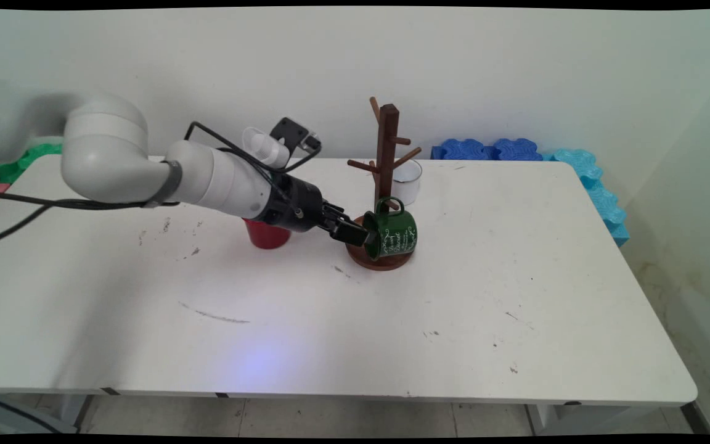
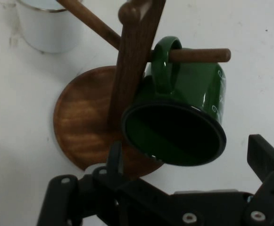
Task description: Pick up the green mug from the rack
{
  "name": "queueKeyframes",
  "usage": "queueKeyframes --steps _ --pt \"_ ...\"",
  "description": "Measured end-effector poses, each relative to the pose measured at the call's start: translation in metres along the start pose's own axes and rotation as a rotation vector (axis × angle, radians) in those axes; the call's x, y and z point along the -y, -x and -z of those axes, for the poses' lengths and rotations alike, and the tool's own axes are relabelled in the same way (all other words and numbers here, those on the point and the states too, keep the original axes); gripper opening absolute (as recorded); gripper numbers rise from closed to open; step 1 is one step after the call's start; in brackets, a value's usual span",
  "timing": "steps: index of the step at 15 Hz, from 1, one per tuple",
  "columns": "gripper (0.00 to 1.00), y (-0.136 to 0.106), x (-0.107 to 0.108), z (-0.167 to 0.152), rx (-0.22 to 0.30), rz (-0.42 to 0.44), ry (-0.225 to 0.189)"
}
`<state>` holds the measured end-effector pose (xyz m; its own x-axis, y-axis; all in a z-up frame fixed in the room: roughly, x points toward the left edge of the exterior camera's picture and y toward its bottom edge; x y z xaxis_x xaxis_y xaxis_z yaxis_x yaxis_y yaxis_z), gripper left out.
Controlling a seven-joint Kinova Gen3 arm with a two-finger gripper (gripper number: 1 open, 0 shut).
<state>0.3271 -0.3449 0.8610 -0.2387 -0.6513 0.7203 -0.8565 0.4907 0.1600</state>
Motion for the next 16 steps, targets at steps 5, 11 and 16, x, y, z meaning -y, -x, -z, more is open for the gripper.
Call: queueKeyframes --steps 5,11,16 --pt "1.0 0.003 -0.001 -0.013 -0.013 0.03 0.026" --pt "1.0 0.005 -0.007 -0.027 -0.018 0.063 0.069" --pt "1.0 0.005 -0.011 -0.035 -0.024 0.076 0.095"
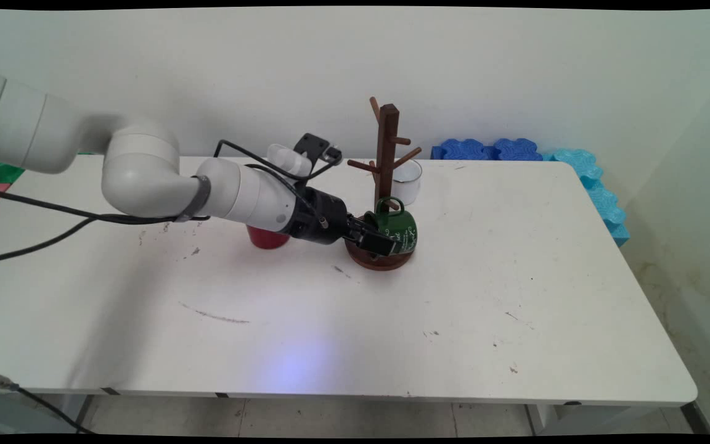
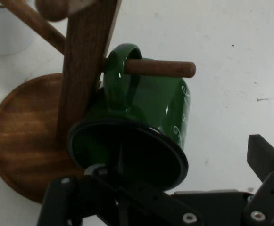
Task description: Pick up the green mug from the rack, then place the picked object on the table
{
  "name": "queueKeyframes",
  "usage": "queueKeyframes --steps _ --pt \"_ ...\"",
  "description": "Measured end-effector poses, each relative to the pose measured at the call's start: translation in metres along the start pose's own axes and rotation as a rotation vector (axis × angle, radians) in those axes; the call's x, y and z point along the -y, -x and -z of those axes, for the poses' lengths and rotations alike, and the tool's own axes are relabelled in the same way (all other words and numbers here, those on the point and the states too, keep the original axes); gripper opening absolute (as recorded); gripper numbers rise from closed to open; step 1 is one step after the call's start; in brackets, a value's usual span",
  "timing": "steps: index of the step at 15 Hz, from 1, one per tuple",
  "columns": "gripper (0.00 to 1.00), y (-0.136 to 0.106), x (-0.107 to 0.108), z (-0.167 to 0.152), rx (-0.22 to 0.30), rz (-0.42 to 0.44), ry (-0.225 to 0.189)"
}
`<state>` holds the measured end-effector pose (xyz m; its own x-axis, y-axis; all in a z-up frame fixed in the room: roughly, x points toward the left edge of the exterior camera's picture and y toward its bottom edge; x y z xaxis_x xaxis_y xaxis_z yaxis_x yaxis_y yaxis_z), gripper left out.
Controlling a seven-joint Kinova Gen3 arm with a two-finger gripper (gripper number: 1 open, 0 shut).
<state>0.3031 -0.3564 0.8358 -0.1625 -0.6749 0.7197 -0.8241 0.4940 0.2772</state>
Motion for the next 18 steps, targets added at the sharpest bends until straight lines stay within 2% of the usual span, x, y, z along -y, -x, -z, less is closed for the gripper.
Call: queueKeyframes --steps 2,3,18 --pt "1.0 -0.0004 -0.0001 -0.002 -0.003 0.003 0.006" --pt "0.0 -0.0005 0.0 -0.0029 -0.004 0.004 0.008" --pt "0.0 -0.0026 -0.0015 -0.0004 -0.004 -0.008 0.021"
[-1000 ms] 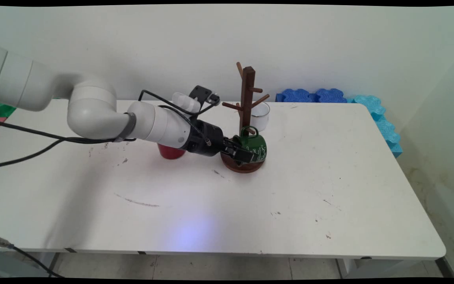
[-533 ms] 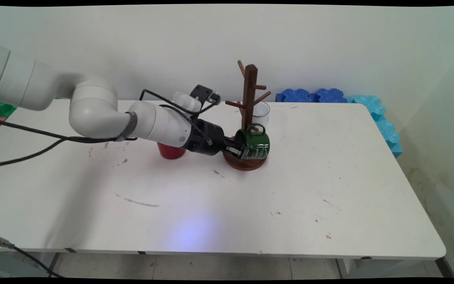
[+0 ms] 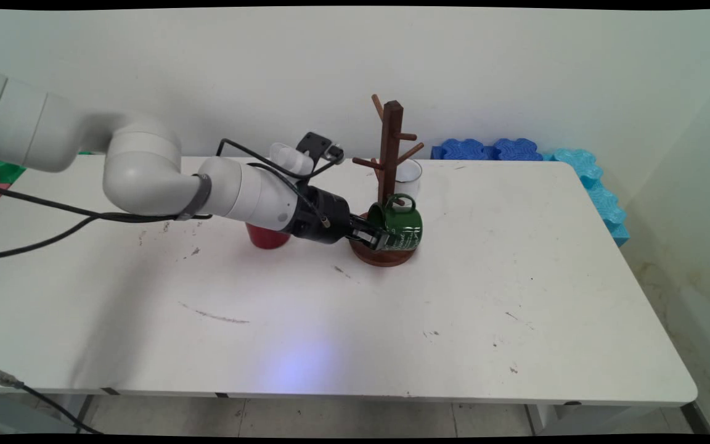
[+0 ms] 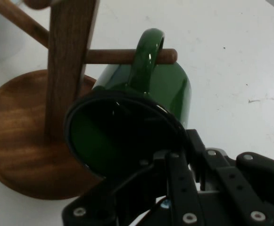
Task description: Place the picked object on the table
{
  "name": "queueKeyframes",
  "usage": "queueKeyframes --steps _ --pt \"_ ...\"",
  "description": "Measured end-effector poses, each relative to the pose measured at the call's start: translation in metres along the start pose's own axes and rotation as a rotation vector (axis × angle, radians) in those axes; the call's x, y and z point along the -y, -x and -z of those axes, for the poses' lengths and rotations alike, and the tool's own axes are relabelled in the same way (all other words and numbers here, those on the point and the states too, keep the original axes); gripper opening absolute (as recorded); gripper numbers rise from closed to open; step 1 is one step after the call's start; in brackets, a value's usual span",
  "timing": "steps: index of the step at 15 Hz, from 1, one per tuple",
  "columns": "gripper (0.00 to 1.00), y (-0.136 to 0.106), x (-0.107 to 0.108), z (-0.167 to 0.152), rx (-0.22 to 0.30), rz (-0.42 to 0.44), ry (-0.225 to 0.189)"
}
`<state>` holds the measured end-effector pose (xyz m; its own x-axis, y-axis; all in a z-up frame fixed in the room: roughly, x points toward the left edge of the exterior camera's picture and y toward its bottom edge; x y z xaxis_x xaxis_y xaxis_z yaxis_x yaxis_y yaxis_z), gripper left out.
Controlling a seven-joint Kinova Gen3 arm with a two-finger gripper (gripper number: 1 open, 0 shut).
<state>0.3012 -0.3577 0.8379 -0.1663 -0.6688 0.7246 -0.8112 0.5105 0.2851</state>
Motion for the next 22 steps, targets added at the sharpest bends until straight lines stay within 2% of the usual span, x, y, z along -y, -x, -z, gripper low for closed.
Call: queueKeyframes --steps 14,22 --pt "0.0 -0.002 -0.021 0.017 0.028 -0.049 0.041" --pt "0.0 0.0 -0.024 0.045 0.074 -0.131 0.018"
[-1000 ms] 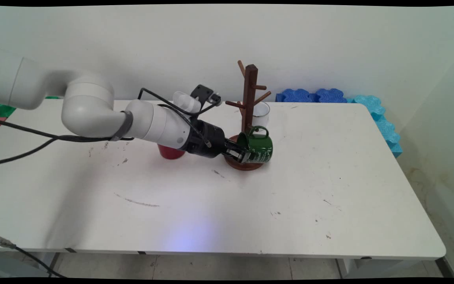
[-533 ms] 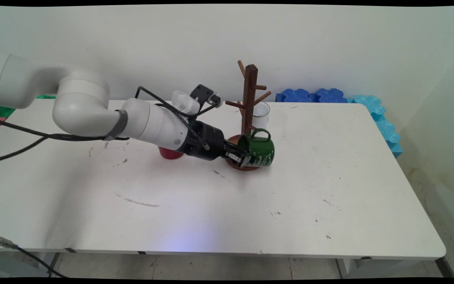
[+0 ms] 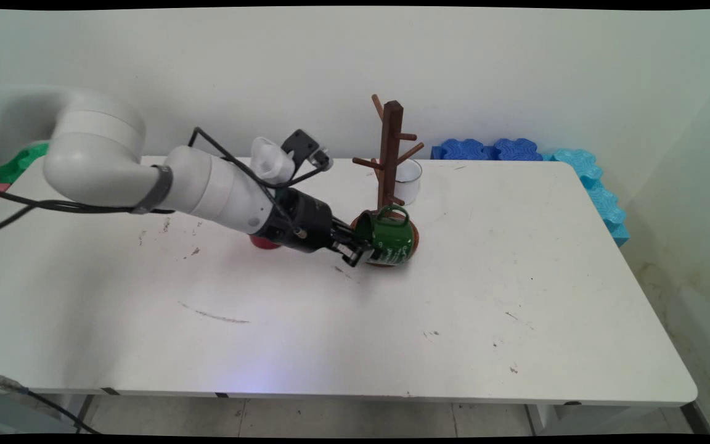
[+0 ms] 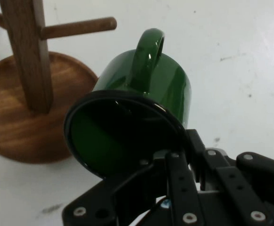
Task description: Place the picked object on the table
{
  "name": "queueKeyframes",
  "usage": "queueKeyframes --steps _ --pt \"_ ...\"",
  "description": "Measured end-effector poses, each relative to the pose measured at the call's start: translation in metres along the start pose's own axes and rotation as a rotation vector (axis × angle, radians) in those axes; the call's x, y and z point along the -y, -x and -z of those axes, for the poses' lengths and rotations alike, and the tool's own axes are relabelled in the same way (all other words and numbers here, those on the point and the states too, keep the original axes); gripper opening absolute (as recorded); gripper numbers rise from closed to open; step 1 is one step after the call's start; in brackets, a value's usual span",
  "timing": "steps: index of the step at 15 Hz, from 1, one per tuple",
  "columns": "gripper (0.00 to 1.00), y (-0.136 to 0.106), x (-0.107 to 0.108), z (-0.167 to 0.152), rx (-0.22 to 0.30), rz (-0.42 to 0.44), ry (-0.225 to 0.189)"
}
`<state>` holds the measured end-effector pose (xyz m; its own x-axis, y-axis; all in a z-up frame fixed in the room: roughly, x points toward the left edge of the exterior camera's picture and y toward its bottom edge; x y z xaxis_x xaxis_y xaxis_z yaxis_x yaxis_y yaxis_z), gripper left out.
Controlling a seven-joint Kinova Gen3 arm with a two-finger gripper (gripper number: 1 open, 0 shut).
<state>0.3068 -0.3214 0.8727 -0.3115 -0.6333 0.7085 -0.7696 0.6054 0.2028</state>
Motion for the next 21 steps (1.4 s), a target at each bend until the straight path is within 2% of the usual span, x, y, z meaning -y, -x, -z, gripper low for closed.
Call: queueKeyframes --steps 3,13,21 --pt "0.0 0.002 0.001 0.011 0.026 -0.033 -0.016" --pt "0.0 0.002 0.004 0.058 0.161 -0.172 -0.087" --pt "0.0 0.004 0.0 0.073 0.299 -0.291 -0.149"
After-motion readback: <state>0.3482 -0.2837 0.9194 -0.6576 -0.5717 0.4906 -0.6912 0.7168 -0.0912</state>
